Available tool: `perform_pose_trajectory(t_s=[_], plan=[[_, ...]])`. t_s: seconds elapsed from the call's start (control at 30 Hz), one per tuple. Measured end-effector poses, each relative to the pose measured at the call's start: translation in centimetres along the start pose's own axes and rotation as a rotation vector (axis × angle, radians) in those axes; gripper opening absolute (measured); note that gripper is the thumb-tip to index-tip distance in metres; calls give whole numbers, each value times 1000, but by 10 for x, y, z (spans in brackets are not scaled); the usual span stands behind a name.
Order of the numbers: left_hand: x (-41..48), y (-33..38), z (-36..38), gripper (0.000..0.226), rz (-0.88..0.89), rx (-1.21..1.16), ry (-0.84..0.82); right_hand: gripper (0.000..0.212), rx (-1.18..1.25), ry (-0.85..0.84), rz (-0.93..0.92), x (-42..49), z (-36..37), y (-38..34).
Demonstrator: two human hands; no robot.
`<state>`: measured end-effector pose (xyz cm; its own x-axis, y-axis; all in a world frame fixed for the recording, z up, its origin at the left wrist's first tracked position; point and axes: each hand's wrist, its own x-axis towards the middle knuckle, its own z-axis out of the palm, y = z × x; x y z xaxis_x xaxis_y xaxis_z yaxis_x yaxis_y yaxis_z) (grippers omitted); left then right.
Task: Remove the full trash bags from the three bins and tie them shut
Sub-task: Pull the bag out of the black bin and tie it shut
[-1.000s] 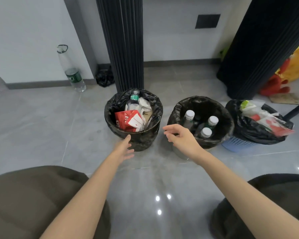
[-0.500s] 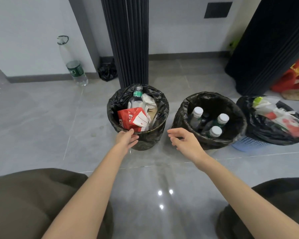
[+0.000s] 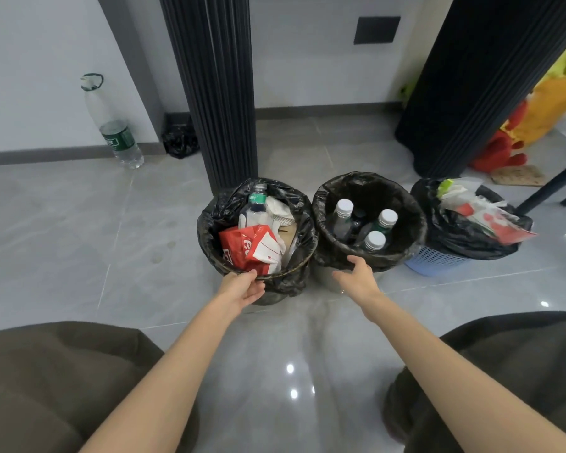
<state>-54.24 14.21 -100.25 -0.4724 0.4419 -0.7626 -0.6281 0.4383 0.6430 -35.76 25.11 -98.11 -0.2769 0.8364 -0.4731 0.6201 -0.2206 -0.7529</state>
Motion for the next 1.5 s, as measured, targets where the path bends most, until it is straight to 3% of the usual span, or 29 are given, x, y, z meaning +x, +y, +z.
perform_pose_trajectory(t_s=[0.17, 0.3, 0.4, 0.67, 0.83, 1.03, 1.23, 1.3, 1.37, 1.5], plan=[[8, 3, 18, 3, -11, -14, -2, 68, -4, -17, -14, 19, -5, 3], [21, 8, 34, 14, -4, -34, -4, 71, 16, -33, -19, 40, -14, 1], [27, 13, 46, 5, 6, -43, -13, 76, 15, -26, -36, 55, -20, -3], [14, 8, 57, 14, -32, -114, -63, 57, -120, -76, -148, 49, -7, -3], [-6, -10, 45, 12, -82, -92, -119, 37, 173, -153, -39, 23, 7, -1], [-26, -28, 17, 12, -71, 124, -226, 38, 329, -194, 179, 15, 9, 20], [-23, -25, -32, 20, 73, 321, -22, 50, 534, -430, 362, 8, 32, 25], [-19, -20, -41, 18, 107, 233, 34, 50, 549, -382, 341, 8, 35, 26], [-15, -14, -44, 18, 116, 135, 62, 37, 593, -313, 304, 8, 35, 24], [-11, -5, -40, 40, 101, 43, 55, 34, 555, -155, 185, 4, 31, 20]])
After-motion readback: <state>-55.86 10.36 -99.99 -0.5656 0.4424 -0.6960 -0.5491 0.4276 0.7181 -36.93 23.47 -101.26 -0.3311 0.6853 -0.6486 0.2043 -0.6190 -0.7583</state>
